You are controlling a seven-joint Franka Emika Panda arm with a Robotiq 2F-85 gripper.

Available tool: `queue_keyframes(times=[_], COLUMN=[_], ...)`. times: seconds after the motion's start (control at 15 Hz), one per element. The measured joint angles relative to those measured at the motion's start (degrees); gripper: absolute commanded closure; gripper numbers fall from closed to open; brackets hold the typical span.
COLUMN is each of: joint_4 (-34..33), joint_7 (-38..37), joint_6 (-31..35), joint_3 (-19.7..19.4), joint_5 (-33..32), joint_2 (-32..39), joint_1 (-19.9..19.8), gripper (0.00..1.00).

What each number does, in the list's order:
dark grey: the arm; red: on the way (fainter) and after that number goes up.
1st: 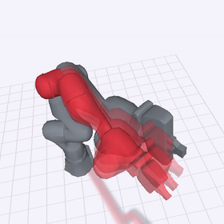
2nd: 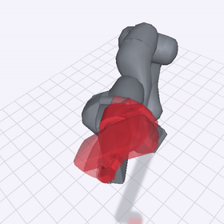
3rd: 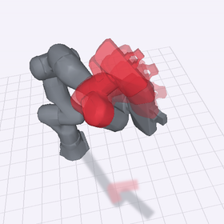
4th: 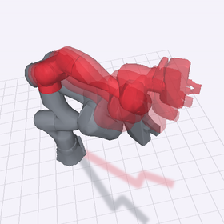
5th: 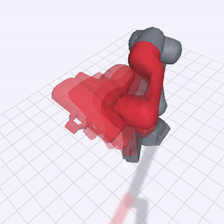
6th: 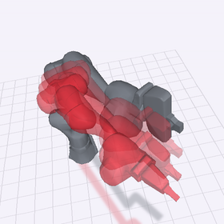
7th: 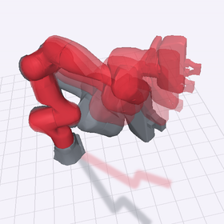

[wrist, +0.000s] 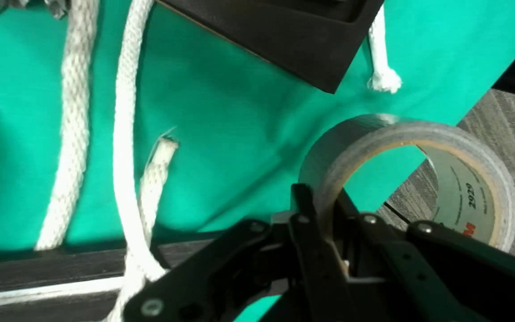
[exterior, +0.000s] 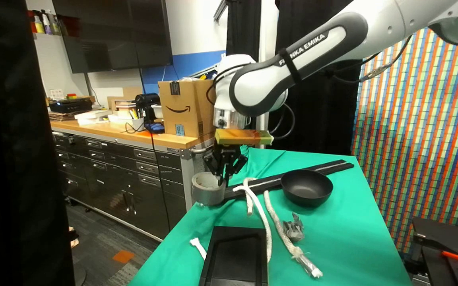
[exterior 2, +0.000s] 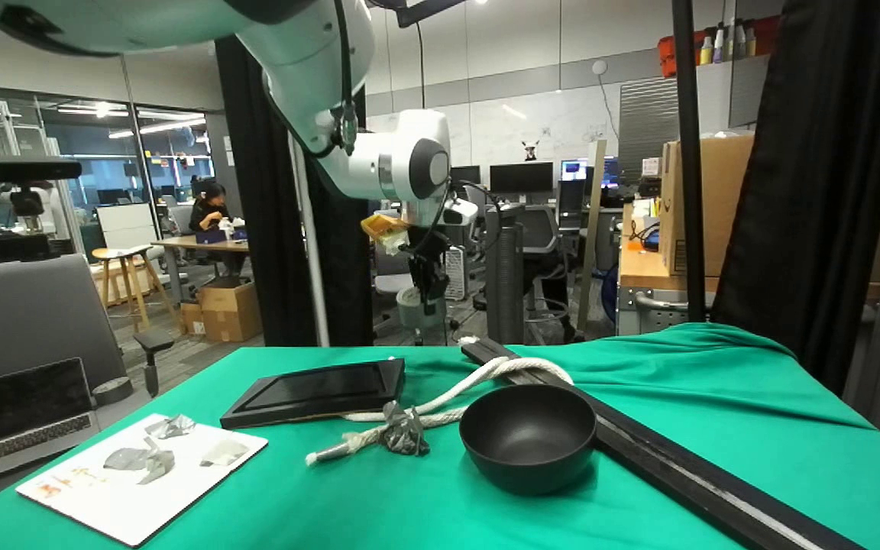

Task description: Put the tape into the bowl.

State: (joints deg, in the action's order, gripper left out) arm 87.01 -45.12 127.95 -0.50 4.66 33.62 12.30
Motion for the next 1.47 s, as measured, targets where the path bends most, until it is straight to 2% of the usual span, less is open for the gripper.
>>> queue_keyframes(times=[0.33, 0.67, 1.13, 1.47], joint_4=[7.5, 18.7, 33.4, 38.5], joint_7=[0.3, 2.0, 4.1, 5.3], joint_6=[-1.8, -1.7, -0.1, 0.8], joint_3=[-1.3, -2.2, -3.1, -3.4], joint_5=[-1.5, -2.6, -2.8, -2.9], joint_2=[-10.5, -18.3, -25.6, -28.3], joint_1=[-1.1, -4.7, -9.4, -11.7], gripper=[0.87, 0.87, 0.87, 0.87])
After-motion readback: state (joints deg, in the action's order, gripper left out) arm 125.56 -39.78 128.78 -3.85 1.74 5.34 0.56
